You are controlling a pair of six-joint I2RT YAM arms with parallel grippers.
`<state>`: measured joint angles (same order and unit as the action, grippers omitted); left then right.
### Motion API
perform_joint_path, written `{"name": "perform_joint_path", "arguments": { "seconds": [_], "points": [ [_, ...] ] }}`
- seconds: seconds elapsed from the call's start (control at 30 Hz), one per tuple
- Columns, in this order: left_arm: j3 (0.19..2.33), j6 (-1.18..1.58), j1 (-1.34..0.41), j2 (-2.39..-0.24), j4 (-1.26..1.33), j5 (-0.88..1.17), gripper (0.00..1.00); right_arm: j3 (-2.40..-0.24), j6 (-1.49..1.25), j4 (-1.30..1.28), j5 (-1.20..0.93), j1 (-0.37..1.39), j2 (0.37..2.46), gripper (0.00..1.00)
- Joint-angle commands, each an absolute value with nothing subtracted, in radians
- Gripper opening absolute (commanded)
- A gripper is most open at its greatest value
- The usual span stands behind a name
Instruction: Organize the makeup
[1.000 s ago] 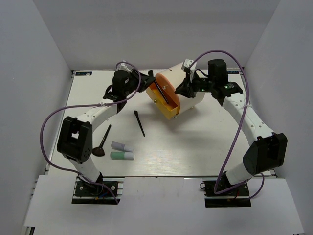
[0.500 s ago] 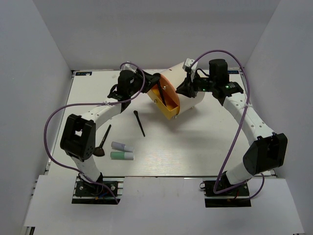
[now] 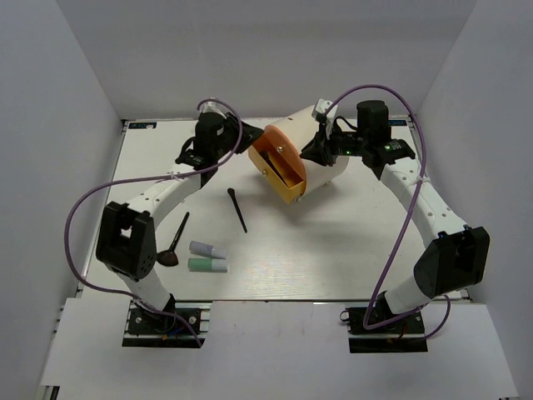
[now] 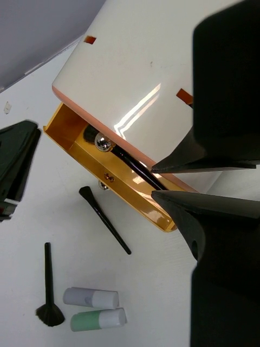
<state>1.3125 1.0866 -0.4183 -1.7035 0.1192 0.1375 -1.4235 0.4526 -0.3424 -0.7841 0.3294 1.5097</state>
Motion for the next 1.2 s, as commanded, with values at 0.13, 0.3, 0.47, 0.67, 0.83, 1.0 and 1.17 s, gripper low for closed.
{"name": "perform_joint_path", "arguments": {
  "seconds": [0.13, 0.3, 0.47, 0.67, 0.83, 1.0, 1.17],
  "points": [
    [1.431, 0.844, -0.408, -1.529, -0.391, -0.040, 0.01, -1.443, 0.453, -0.327, -0.787, 0.325, 1.485, 0.31],
    [1.431, 0.779, -0.408, -1.612, -0.623, 0.029, 0.30, -1.440, 0.408, -0.282, -0.726, 0.327, 1.488, 0.53],
    [1.618, 0.742, -0.426, -1.883, -0.877, 0.048, 0.58, -1.437, 0.387, -0.258, -0.669, 0.324, 1.480, 0.68],
    [1.695, 0.721, -0.436, -2.011, -0.974, 0.015, 0.61, -1.419, 0.382, -0.253, -0.640, 0.324, 1.462, 0.69],
    [1.677, 0.709, -0.445, -2.046, -1.000, -0.046, 0.62, -1.413, 0.379, -0.249, -0.634, 0.322, 1.456, 0.68],
    [1.631, 0.712, -0.454, -2.045, -0.977, -0.087, 0.62, -1.407, 0.376, -0.250, -0.637, 0.314, 1.456, 0.68],
    [1.597, 0.710, -0.463, -2.072, -0.950, -0.115, 0.59, -1.407, 0.368, -0.245, -0.641, 0.314, 1.457, 0.68]
  ]
}}
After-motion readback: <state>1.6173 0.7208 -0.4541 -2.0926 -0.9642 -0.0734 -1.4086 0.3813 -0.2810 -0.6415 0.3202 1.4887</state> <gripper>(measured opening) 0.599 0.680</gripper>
